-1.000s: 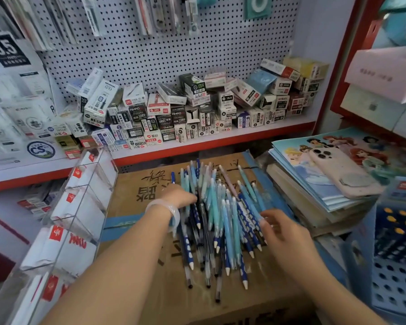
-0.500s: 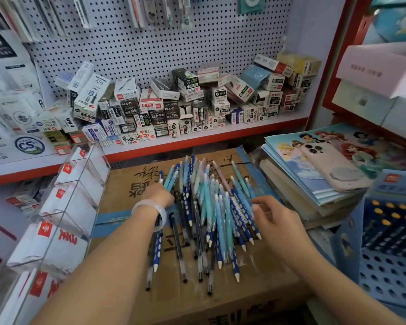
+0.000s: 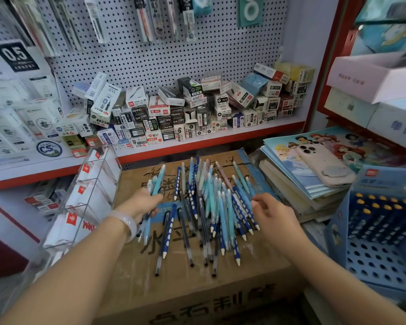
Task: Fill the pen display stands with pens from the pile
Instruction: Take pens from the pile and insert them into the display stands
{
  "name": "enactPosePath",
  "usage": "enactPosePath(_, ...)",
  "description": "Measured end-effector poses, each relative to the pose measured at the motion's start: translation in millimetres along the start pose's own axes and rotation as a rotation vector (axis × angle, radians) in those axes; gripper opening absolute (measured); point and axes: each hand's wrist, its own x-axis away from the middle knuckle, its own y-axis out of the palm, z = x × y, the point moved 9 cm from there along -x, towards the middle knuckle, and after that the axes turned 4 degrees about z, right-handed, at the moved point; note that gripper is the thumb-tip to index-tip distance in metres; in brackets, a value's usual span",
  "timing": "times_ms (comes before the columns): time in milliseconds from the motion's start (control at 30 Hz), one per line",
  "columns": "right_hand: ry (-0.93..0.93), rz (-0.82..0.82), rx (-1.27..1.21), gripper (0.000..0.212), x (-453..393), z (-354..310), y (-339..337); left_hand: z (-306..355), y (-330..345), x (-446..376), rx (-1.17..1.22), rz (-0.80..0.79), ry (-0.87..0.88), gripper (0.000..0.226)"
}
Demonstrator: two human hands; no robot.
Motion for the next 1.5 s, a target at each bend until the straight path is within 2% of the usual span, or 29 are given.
enactPosePath(167, -0.010, -0.058, -0.030, 0.029, 13.6, -20.4, 5.4, -1.1, -1.1, 39.5, -0.007, -0.038, 0.021, 0.013)
enactPosePath(300, -0.025, -0.067, -0.057, 0.029, 25.0, -31.8, 3.5, -15.7, -0.8, 56.2, 0.085, -0.047, -0.048, 0.020)
enactPosePath(433, -0.024, -0.086, -0.052, 0.027, 34.4, -32.1, 4.0, -27.7, -4.2, 68.3, 0.087, -0.021, -0.023, 0.006)
enactPosePath(533, -0.015, -0.131, -0.052, 0.027, 38.9, -33.8, 17.2, -32.1, -5.6, 75.5, 0.023, 0.018, 0.051, 0.008)
enactPosePath(633, -0.136, -0.204, 0.029, 0.030, 37.9, -58.8, 46.4, -32.0, -5.9, 80.4, -0.067, 0.049, 0.104, 0.006)
enactPosePath(733, -0.322, -0.239, 0.117, 0.047, 34.0, -104.2, 83.6, -27.9, -6.4, 83.4, -0.109, 0.063, 0.176, 0.007)
enactPosePath(800, -0.407, -0.241, 0.179, 0.050, 29.9, -131.1, 107.4, -24.1, -4.6, 83.9, -0.144, 0.052, 0.238, 0.010)
enactPosePath(867, -0.445, -0.237, 0.221, 0.045, 24.1, -148.1, 124.6, -25.0, -2.3, 81.7, -0.187, 0.046, 0.256, 0.015)
enactPosePath(933, -0.457, -0.208, 0.249, 0.032, 18.2, -155.9, 132.3, -27.7, -1.2, 78.0, -0.202, 0.046, 0.246, 0.018)
enactPosePath(1033, -0.464, -0.110, 0.238, 0.022, 12.7, -160.5, 125.0, -32.6, 0.8, 73.1, -0.201, 0.027, 0.200, 0.019)
enactPosePath(1100, -0.423, -0.025, 0.144, 0.019, 8.1, -160.1, 105.2, -38.4, 1.8, 69.5, -0.187, 0.012, 0.158, 0.020)
enactPosePath(1200, -0.207, 0.092, -0.217, 0.016, 1.9, -142.8, 60.8, -36.2, -2.1, 69.9, -0.057, 0.032, 0.131, 0.015)
enactPosePath(1267, 0.011, 0.109, -0.565, 0.016, 8.2, -117.8, 42.8, -25.4, -9.6, 77.2, 0.143, 0.084, 0.112, 0.005)
enactPosePath(1400, 0.360, 0.068, -1.174, 0.013, 41.2, -77.2, 36.4, 16.5, -1.5, 102.3, 0.642, 0.075, 0.104, 0.014)
enactPosePath(1500, 0.474, 0.070, -1.393, 0.011, 64.1, -60.0, 27.1, 52.4, 23.9, 130.9, 0.911, -0.019, 0.088, 0.017)
